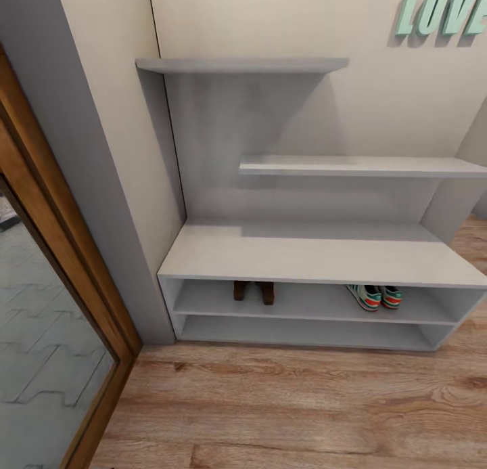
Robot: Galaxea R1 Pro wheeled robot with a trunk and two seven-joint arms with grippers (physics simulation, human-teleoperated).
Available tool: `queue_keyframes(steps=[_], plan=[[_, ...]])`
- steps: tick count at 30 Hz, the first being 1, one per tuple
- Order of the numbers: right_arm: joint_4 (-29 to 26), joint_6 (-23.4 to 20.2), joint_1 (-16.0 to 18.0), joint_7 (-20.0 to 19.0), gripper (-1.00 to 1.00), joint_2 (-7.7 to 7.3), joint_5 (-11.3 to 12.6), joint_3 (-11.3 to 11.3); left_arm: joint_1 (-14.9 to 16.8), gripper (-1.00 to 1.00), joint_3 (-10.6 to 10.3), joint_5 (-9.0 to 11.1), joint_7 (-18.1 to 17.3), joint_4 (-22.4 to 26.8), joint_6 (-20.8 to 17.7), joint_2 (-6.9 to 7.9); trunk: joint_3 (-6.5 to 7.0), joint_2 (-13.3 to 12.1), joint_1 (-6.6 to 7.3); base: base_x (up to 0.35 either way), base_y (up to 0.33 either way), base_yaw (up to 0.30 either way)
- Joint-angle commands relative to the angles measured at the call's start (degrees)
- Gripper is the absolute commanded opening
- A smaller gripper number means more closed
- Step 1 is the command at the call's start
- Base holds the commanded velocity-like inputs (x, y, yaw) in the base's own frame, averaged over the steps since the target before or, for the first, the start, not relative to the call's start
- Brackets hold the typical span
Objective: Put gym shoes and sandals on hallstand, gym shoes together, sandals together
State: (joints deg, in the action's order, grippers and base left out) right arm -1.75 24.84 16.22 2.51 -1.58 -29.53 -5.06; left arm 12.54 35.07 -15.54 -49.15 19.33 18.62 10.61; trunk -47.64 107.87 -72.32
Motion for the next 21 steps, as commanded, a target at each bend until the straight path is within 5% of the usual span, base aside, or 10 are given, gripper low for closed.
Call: queue_keyframes(steps=[1,21], plan=[[0.08,0.21,0.04,0.22,1.0,0.0,-0.61,-0.46,0.05,1.0,0.48,-0.58,-0.24,-0.02,0.27,-0.06,-0.05,0.02,0.01,0.0,0.0,0.0],[0.08,0.21,0.04,0.22,1.0,0.0,-0.61,-0.48,0.03,1.0,0.52,-0.54,-0.24,-0.08,0.28,0.35,-0.05,0.02,0.01,0.0,0.0,0.0]])
